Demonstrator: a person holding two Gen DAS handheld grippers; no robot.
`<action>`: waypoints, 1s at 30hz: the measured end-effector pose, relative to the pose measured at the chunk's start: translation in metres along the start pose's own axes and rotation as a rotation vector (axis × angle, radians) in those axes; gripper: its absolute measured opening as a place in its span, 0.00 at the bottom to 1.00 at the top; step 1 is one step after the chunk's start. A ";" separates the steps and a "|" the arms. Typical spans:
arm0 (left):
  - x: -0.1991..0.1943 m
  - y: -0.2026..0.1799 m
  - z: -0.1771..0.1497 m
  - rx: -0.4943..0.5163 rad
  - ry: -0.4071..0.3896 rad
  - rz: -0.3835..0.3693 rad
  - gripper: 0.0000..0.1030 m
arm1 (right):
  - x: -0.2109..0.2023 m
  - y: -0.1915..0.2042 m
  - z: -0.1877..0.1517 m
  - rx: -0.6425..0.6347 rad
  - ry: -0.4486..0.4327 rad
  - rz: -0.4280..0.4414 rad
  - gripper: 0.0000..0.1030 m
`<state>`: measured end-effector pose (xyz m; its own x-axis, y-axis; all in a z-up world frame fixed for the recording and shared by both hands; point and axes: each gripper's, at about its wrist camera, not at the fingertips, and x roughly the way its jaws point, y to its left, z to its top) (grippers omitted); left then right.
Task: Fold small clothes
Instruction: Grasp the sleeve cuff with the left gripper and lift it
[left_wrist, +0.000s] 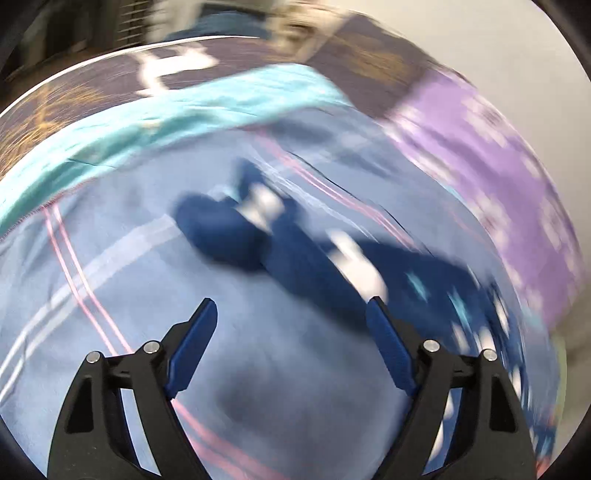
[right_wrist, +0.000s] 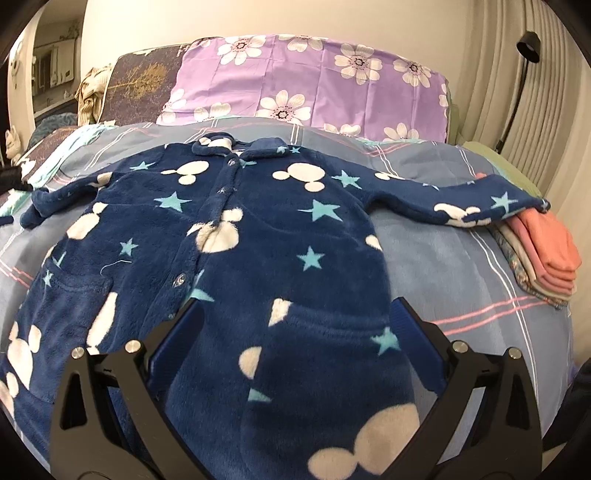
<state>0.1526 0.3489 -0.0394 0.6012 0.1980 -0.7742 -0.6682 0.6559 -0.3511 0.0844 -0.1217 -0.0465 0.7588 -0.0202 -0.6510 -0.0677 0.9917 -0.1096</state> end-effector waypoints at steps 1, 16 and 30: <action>0.012 0.002 0.014 -0.017 0.011 0.017 0.88 | 0.002 0.001 0.001 -0.006 0.002 -0.003 0.98; 0.078 -0.040 0.050 0.160 0.055 0.143 0.25 | 0.028 -0.001 0.015 -0.019 0.028 -0.009 0.98; -0.067 -0.263 -0.082 0.737 -0.183 -0.514 0.34 | 0.033 -0.029 0.004 0.039 0.039 -0.029 0.98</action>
<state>0.2526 0.1037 0.0616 0.8493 -0.1759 -0.4978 0.1121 0.9814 -0.1556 0.1140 -0.1510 -0.0612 0.7342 -0.0533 -0.6769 -0.0201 0.9948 -0.1001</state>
